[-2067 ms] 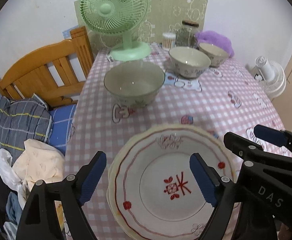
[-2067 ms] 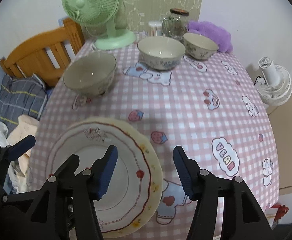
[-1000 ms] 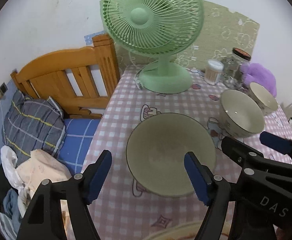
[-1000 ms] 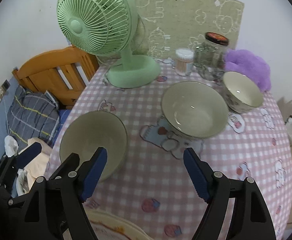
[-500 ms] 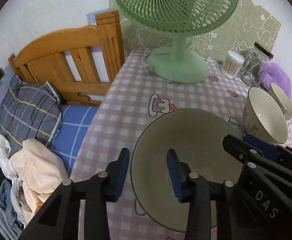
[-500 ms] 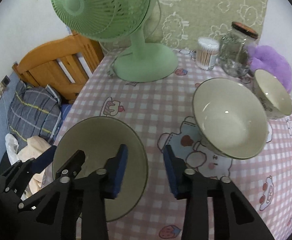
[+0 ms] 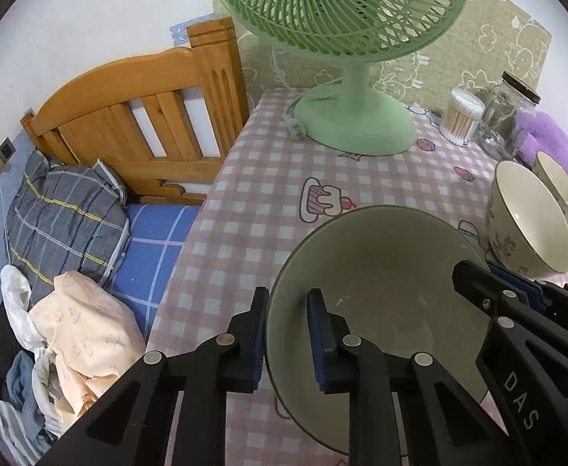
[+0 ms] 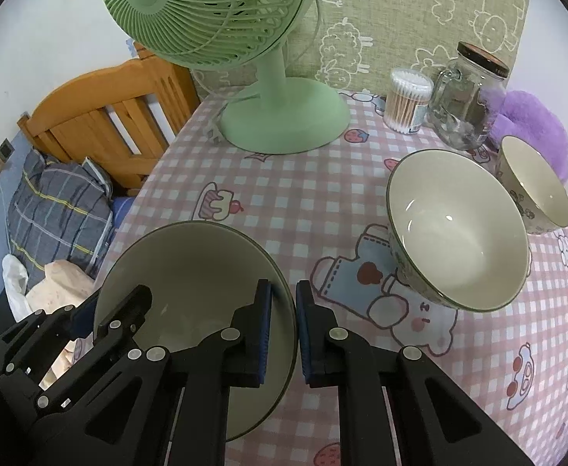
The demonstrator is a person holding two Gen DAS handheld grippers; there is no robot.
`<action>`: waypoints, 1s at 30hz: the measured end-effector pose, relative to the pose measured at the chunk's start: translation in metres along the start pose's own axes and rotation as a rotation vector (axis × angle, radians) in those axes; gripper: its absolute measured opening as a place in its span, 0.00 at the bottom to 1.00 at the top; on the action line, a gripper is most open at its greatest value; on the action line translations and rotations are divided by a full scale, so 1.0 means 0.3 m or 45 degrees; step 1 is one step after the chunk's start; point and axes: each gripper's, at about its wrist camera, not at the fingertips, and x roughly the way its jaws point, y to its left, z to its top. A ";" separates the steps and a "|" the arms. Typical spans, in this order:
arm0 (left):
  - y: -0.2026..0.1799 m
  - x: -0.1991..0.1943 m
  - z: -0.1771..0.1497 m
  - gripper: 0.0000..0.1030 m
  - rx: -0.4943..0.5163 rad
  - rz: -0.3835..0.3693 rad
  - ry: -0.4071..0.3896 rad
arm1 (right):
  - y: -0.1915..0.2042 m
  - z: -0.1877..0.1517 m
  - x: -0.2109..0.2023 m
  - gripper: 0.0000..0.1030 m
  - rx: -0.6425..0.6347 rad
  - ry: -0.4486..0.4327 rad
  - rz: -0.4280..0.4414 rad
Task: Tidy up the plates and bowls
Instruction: 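Carry the held bowl with the right gripper toward the plate stack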
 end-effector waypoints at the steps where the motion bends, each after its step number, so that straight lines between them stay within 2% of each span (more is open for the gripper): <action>1: -0.003 -0.007 -0.003 0.17 0.008 0.000 0.001 | -0.001 -0.004 -0.005 0.15 0.001 0.001 -0.004; 7: -0.029 -0.081 -0.021 0.16 0.046 -0.016 -0.026 | -0.026 -0.034 -0.072 0.15 0.066 0.018 -0.009; 23: -0.108 -0.334 -0.074 0.16 0.153 -0.146 -0.114 | -0.071 -0.137 -0.379 0.15 0.183 -0.097 -0.125; 30: -0.188 -0.428 -0.143 0.17 0.222 -0.163 -0.146 | -0.139 -0.233 -0.485 0.15 0.276 -0.126 -0.147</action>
